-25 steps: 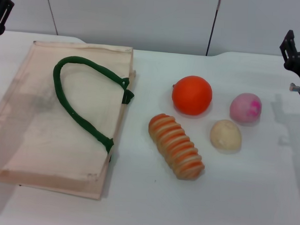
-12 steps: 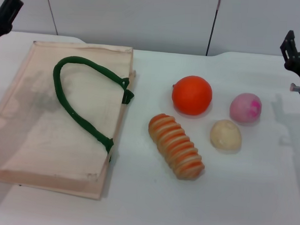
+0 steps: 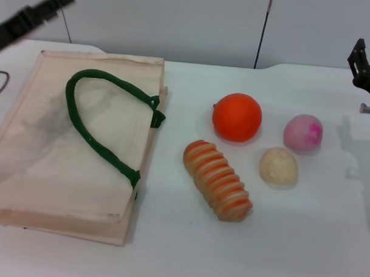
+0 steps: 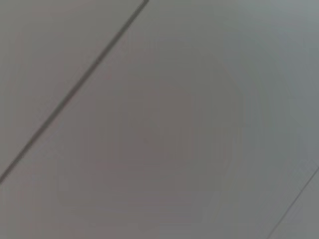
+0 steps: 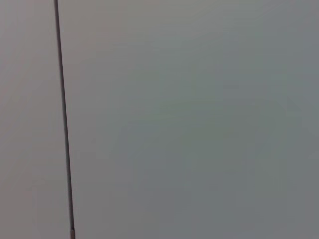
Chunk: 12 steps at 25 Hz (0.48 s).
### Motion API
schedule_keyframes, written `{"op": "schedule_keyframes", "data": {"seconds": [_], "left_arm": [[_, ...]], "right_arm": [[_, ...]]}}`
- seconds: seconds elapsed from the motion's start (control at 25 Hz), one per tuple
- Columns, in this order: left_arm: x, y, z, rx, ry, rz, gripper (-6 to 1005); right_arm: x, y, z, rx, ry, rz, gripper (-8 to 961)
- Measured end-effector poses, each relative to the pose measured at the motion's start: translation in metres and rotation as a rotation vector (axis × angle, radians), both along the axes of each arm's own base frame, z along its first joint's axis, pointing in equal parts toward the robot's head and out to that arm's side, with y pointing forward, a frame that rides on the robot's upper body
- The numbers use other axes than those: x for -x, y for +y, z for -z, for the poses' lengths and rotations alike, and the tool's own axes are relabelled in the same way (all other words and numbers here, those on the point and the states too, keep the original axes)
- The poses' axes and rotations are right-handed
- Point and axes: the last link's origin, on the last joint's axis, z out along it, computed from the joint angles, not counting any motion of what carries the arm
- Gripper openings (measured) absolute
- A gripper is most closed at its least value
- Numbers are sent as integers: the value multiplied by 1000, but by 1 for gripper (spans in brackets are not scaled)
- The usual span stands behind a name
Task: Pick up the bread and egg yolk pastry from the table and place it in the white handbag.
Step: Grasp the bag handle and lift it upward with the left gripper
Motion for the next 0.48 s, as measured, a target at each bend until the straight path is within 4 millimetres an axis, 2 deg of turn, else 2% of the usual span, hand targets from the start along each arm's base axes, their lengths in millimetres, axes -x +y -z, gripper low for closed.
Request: {"op": "schedule_keyframes", "data": {"seconds": [0.12,0.48], "left_arm": [[-1,11,6,147,61,-93,829],[1,27,5,342,246,-303,824]], "right_arm": [[-1,1,0,3,4,9,729],[-2,3,1,12,4,18,730]]}}
